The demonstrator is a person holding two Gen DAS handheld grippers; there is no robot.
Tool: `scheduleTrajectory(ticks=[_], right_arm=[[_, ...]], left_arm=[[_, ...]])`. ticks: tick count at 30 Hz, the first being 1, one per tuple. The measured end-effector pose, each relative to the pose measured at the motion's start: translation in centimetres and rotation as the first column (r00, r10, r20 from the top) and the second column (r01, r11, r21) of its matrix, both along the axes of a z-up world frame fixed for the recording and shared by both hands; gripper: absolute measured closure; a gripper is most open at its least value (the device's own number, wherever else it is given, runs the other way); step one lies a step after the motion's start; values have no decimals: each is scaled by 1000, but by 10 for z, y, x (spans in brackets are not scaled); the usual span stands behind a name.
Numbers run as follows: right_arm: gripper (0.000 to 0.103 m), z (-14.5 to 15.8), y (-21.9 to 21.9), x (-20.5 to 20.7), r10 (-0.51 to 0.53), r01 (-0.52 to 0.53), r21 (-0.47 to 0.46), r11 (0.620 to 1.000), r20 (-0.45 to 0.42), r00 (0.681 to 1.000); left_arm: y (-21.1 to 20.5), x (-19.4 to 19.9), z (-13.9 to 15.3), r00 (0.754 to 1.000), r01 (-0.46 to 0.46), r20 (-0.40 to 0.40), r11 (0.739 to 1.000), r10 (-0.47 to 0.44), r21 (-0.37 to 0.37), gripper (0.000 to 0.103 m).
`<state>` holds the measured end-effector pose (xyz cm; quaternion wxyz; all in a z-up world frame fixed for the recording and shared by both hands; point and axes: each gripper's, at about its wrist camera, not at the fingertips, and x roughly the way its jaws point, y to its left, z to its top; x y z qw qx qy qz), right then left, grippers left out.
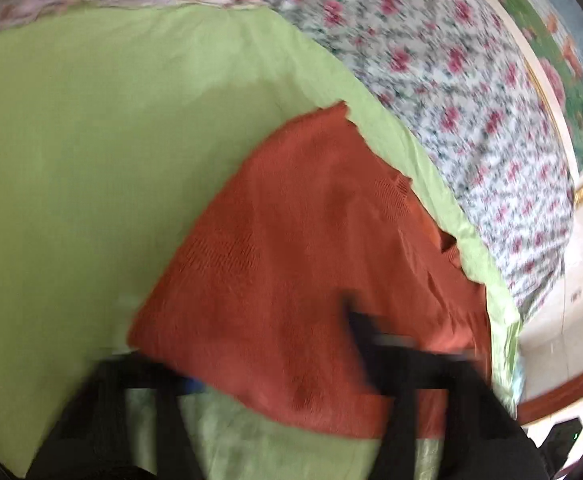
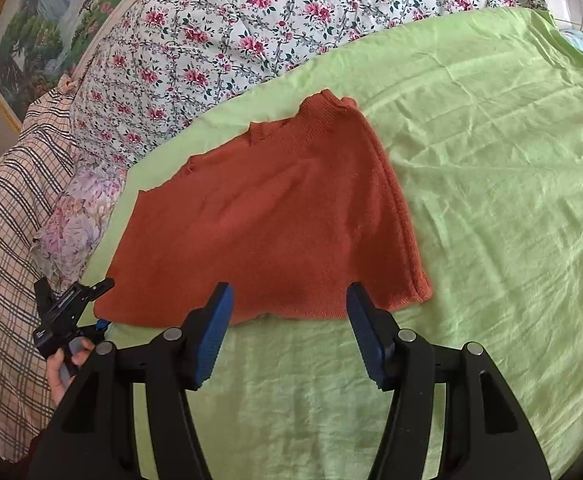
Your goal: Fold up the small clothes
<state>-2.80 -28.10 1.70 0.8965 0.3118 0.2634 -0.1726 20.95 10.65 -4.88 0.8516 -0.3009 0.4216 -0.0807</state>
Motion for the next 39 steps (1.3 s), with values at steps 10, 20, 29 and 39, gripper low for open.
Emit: scheduleTrajectory(ticks=[10, 20, 29, 39], right_arm=[[42, 6, -43, 26, 91, -98, 110, 989, 63, 994], [30, 10, -67, 108, 281, -288, 192, 938, 63, 958], [32, -3, -53, 233, 413, -397, 177, 901, -64, 908], [87, 57, -89, 192, 393, -394, -1, 919, -47, 918]], left_arm=[[-108, -8, 81, 939, 221, 205, 941, -277, 258, 94], [-229, -23, 35, 847, 428, 111, 791, -520, 437, 94], [-242, -27, 28, 830, 425, 105, 743, -548, 518, 94], [-289, -38, 67, 773, 505, 162, 749, -614, 429, 93]])
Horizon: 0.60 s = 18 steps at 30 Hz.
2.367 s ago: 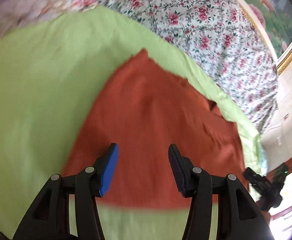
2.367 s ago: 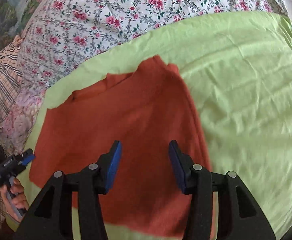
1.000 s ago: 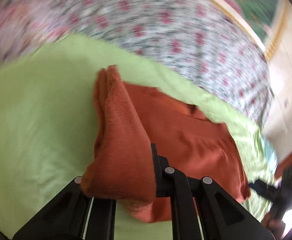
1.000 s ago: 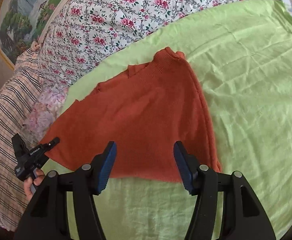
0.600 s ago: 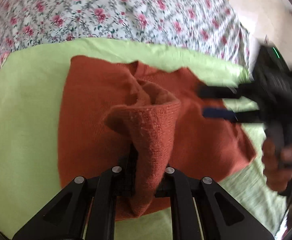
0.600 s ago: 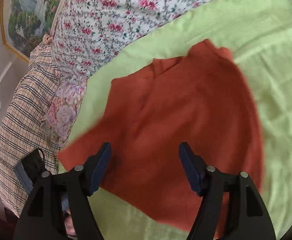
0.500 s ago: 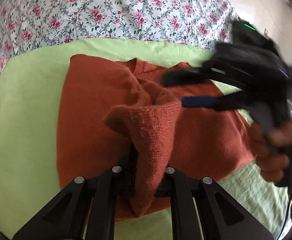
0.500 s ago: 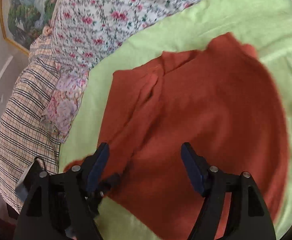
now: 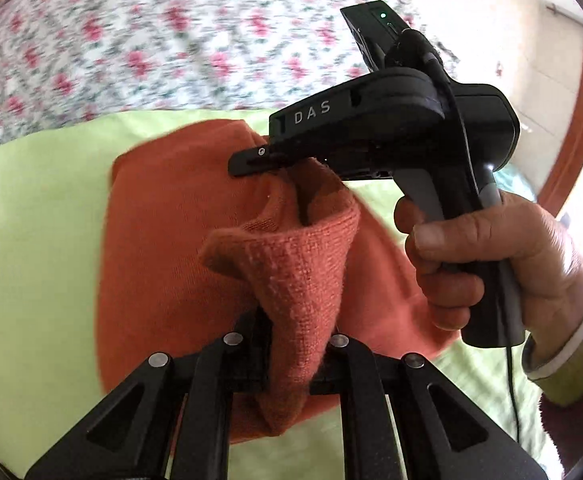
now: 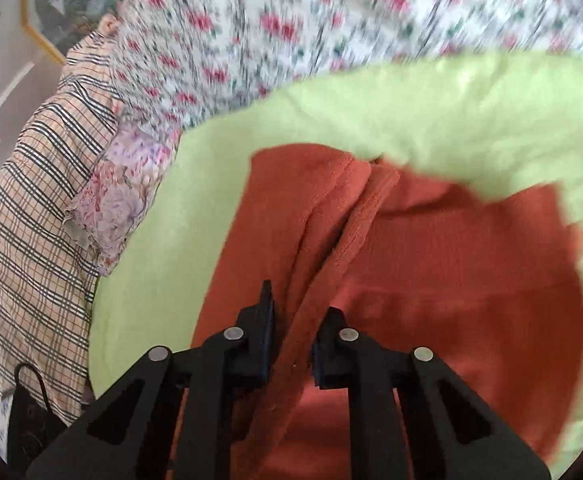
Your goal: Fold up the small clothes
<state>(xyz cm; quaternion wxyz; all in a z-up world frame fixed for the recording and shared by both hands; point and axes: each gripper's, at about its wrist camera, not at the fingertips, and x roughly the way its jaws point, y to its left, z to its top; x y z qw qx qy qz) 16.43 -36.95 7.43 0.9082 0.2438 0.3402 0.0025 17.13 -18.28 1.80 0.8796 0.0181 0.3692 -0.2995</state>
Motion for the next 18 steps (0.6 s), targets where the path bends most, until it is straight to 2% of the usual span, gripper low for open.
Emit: scheduleTrajectory(ticks=[5, 9, 12, 14, 16, 17, 18], right_arm=[[87, -5, -35, -30, -85, 80, -93, 992, -61, 994], [87, -28, -63, -54, -138, 130, -84, 988, -96, 986], [87, -46, -72, -58, -157, 149, -76, 986, -117, 981], [87, -54, -74, -61, -162, 156, -69, 985, -98, 982], [87, -54, -73, -68, -176, 170, -75, 983, -77, 981], [86, -53, -70, -70, -186, 179, -86, 980, -74, 980], [82, -50, -67, -75, -201, 192, -112, 975, -71, 977]], left_arm=[[-51, 0, -11, 995, 69, -63, 997, -71, -29, 93], [-75, 4, -29, 985, 93, -142, 995, -98, -47, 91], [-82, 7, -40, 978, 106, -174, 993, -113, -48, 88], [-83, 1, -40, 977, 127, -166, 991, -134, -48, 80], [-78, -2, -38, 970, 155, -178, 986, -165, -66, 66], [-72, -5, -35, 964, 173, -188, 981, -187, -87, 62], [-67, -8, -34, 963, 177, -191, 980, -193, -94, 56]])
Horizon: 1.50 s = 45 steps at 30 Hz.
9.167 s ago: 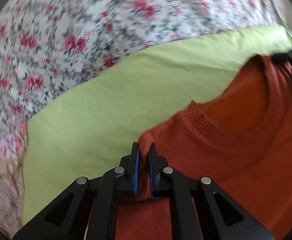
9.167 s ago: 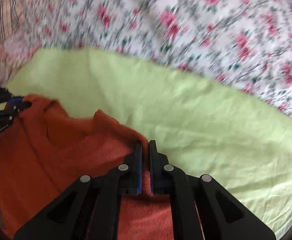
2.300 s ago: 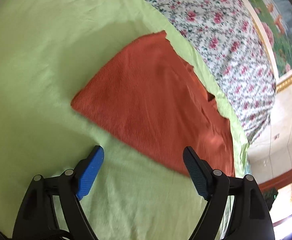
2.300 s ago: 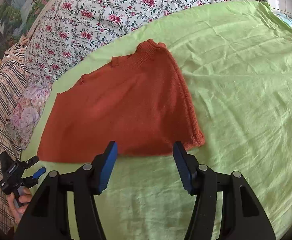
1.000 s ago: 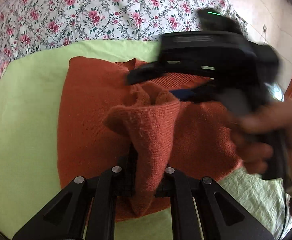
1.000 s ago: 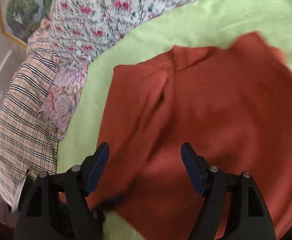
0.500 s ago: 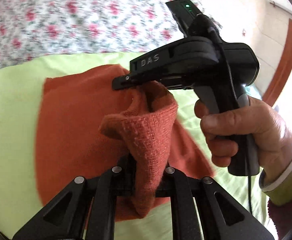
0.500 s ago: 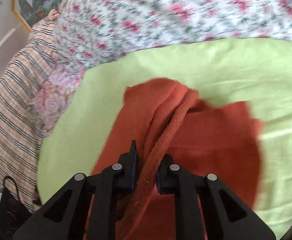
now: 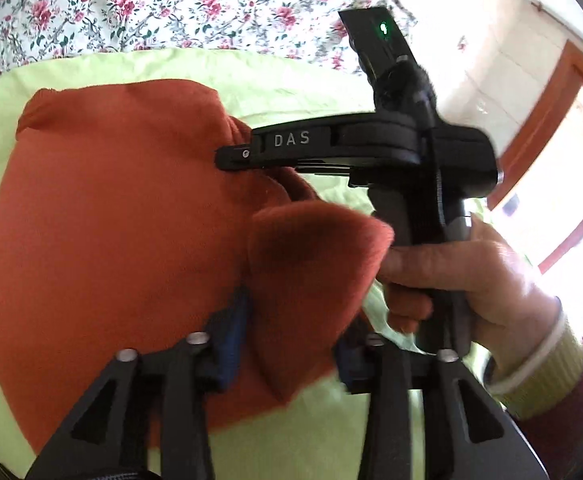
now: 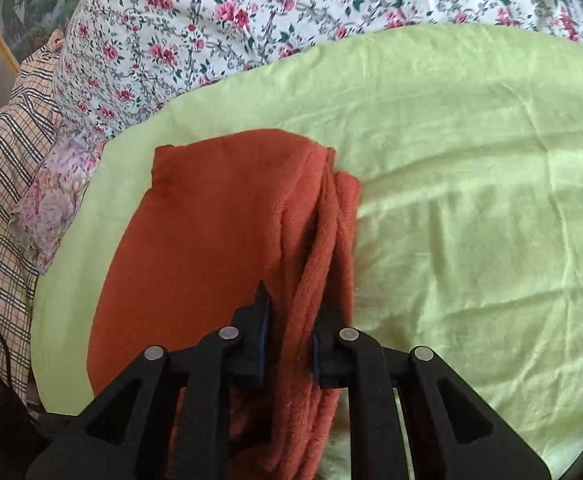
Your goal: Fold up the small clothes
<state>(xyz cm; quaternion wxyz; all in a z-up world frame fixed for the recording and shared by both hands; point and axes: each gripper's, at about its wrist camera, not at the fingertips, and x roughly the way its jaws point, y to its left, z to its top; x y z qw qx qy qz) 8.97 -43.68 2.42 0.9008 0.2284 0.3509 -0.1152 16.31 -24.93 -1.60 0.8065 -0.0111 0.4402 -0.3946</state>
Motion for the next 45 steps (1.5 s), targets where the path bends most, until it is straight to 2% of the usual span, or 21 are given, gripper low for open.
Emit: scheduleTrajectory(ticks=[4, 7, 9, 10, 12, 14, 17, 21, 23, 26, 28, 29, 30, 31, 35, 38, 42, 45], right_arm=[[76, 7, 10, -16, -38, 37, -53, 998, -11, 999], [64, 10, 12, -31, -72, 72, -47, 996, -5, 997], [47, 9, 10, -39, -91, 91, -21, 996, -4, 996], [42, 9, 9, -43, -98, 98, -3, 995, -1, 995], [30, 7, 9, -50, -94, 93, 53, 994, 23, 995], [28, 5, 9, -52, -81, 76, 110, 991, 40, 996], [26, -3, 10, -46, -60, 56, 150, 987, 25, 998], [26, -13, 13, -38, -40, 38, 188, 981, 7, 999], [27, -16, 15, -34, -30, 29, 200, 979, 2, 1000], [27, -22, 17, -28, -8, 8, 222, 975, -4, 1000], [40, -25, 23, -22, 16, -13, 231, 973, -9, 1000], [53, -26, 25, -20, 19, -16, 241, 970, -12, 1000], [59, -26, 28, -18, 12, -10, 243, 970, -9, 1000], [63, -25, 31, -18, 13, -12, 243, 970, -2, 1000], [72, -10, 53, -24, 6, -21, 242, 970, 61, 998], [76, -4, 85, -23, 44, -76, 261, 962, 126, 991], [78, -9, 137, -12, 121, -174, 290, 941, 191, 974], [79, -27, 177, 5, 182, -237, 315, 919, 193, 964]], left_arm=[[30, -12, 5, 1000, -8, -21, 1000, 8, -11, 50], [61, -19, 9, 998, -53, -25, 998, 53, -13, 42], [87, -15, 11, 994, -101, -30, 995, 101, -16, 37], [101, -11, 12, 991, -133, -34, 991, 132, -14, 33], [120, 0, 10, 983, -180, -44, 984, 179, -13, 27], [135, 29, 5, 971, -230, -71, 973, 229, -10, 25], [143, 78, -10, 951, -264, -172, 964, 256, -27, 23], [143, 110, -31, 929, -293, -251, 955, 272, -50, 23], [139, 120, -42, 922, -286, -294, 955, 253, -74, 23], [127, 131, -47, 928, -248, -312, 962, 203, -111, 28], [117, 137, -53, 929, -215, -326, 973, 177, -84, 60], [113, 139, -54, 932, -207, -319, 976, 175, -69, 67], [113, 139, -52, 935, -199, -312, 977, 167, -74, 75], [114, 134, -47, 941, -196, -293, 978, 167, -71, 77], [138, 111, -12, 962, -195, -213, 975, 170, -103, 79], [182, 79, 16, 971, -204, -152, 971, 184, -122, 79], [243, 38, 26, 965, -243, -125, 965, 230, -100, 79], [285, 13, 17, 954, -277, -135, 959, 267, -61, 79]])
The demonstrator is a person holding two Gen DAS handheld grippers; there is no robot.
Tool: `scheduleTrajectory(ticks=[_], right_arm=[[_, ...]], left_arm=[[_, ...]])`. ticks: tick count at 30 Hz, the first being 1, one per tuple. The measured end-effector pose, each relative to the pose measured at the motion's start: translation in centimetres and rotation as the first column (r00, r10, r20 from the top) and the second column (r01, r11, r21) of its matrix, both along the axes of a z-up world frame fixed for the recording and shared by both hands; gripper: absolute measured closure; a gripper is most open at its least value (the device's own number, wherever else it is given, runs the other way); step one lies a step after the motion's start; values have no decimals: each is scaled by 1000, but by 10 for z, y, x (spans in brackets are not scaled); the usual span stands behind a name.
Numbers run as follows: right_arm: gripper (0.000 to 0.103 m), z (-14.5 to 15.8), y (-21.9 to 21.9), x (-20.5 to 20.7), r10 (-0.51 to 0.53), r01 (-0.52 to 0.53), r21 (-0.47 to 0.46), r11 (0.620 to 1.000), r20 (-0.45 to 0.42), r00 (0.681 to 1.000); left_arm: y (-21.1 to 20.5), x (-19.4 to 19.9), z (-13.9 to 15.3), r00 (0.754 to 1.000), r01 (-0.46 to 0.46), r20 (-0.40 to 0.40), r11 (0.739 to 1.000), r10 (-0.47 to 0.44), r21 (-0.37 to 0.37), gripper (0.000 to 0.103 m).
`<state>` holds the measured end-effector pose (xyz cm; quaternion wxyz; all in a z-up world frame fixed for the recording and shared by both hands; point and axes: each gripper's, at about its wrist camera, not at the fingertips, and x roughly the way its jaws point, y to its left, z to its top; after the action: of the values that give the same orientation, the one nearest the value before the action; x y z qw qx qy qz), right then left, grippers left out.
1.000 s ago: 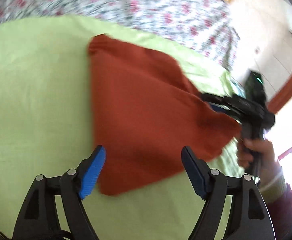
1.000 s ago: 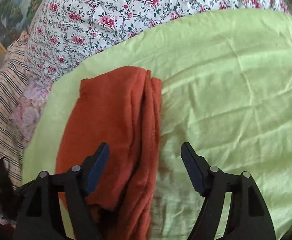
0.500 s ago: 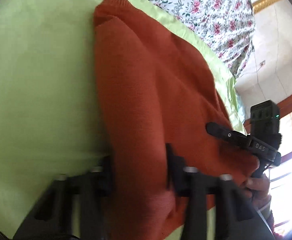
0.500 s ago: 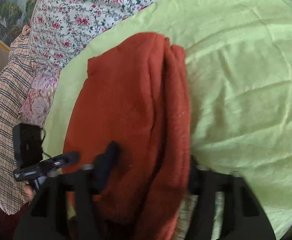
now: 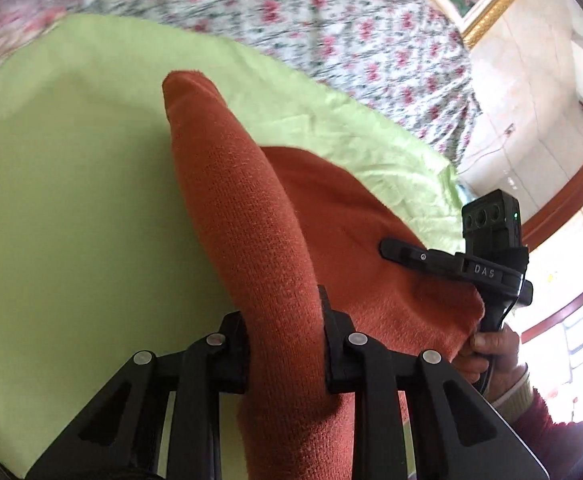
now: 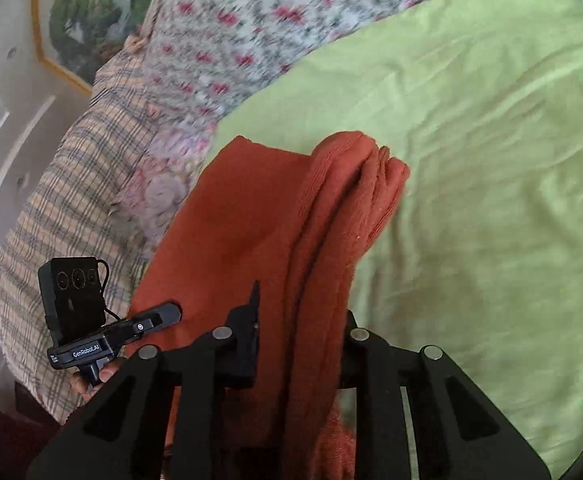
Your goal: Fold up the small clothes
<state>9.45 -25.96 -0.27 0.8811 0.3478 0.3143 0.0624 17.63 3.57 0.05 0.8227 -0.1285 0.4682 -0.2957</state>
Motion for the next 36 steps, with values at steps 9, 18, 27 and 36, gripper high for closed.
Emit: scheduleTrajectory(ticks=[9, 18, 27, 36], right_arm=[[53, -30, 30, 10, -44, 33, -74, 997, -157, 987], [48, 28, 23, 18, -108, 101, -168, 981, -37, 993], [97, 16, 8, 49, -115, 114, -12, 993, -33, 993], [97, -8, -1, 20, -210, 202, -92, 975, -92, 973]], left_arm=[[39, -17, -36, 988, -126, -81, 991, 130, 50, 35], [75, -10, -32, 964, -253, -77, 966, 256, 44, 32], [53, -5, -28, 971, -228, -38, 962, 236, 148, 32], [43, 1, -41, 974, -196, -80, 969, 210, 150, 30]])
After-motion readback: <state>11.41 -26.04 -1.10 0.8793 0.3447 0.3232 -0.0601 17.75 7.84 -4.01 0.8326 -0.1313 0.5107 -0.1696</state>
